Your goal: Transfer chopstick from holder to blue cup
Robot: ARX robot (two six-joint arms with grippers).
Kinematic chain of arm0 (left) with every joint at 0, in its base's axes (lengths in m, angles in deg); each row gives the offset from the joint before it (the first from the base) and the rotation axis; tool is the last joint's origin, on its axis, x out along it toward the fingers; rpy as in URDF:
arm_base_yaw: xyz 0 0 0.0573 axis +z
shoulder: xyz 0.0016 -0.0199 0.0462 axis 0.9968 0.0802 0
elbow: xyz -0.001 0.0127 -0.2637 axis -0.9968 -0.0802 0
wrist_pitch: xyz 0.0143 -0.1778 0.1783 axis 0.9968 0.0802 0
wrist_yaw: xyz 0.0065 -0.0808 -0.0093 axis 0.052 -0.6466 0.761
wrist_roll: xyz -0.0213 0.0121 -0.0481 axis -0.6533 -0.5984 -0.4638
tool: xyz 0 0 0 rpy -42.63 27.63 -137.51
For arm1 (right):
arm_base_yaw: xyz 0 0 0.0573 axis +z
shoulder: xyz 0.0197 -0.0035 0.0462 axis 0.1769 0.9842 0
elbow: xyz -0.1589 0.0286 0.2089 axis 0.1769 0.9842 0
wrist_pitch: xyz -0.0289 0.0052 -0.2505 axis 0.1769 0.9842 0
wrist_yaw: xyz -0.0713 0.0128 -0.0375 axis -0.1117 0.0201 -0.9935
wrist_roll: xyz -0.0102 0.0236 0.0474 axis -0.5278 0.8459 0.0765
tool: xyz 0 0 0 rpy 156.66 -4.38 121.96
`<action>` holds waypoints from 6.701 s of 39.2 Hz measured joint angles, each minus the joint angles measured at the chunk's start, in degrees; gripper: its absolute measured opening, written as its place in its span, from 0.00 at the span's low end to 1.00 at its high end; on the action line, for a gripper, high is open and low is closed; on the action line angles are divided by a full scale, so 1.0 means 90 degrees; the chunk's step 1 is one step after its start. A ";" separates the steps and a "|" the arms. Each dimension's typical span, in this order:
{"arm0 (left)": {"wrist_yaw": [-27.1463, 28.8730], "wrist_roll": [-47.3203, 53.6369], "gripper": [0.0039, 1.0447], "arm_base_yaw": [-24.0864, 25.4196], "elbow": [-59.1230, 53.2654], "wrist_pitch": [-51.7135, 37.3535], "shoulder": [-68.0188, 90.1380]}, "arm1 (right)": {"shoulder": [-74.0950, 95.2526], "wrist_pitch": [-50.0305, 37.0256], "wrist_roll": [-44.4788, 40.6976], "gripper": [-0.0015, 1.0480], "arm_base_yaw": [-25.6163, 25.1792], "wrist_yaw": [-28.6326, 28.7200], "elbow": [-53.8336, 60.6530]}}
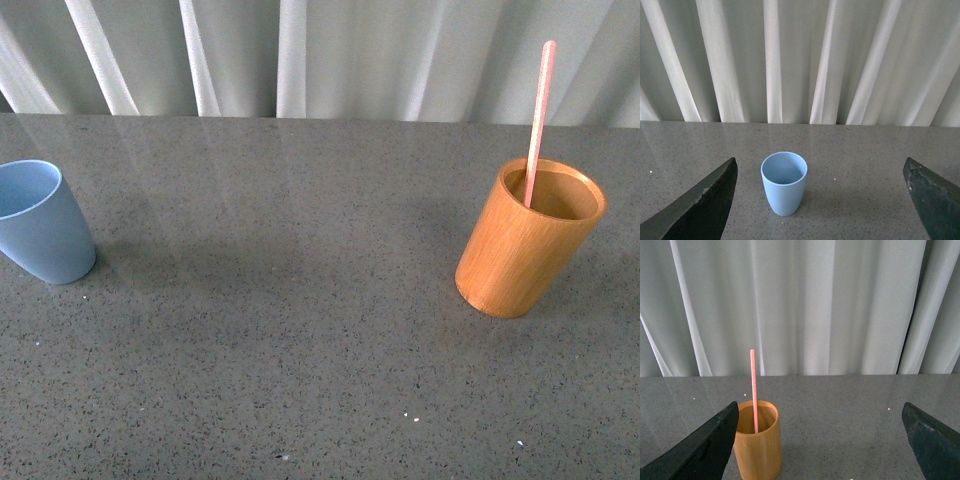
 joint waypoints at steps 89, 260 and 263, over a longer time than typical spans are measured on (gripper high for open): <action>0.0789 -0.0923 0.94 0.0486 0.4767 0.2067 0.8238 | -0.0002 0.0000 0.0000 0.90 0.0000 -0.0002 0.0000; 0.1132 -0.0600 0.11 -0.3303 0.7837 0.2378 1.2964 | 0.0000 0.0000 0.0000 0.90 0.0000 -0.0002 0.0000; 0.1069 -0.0736 0.25 -0.3286 0.7837 0.2339 1.3036 | 0.0000 0.0000 0.0000 0.90 0.0000 -0.0002 0.0000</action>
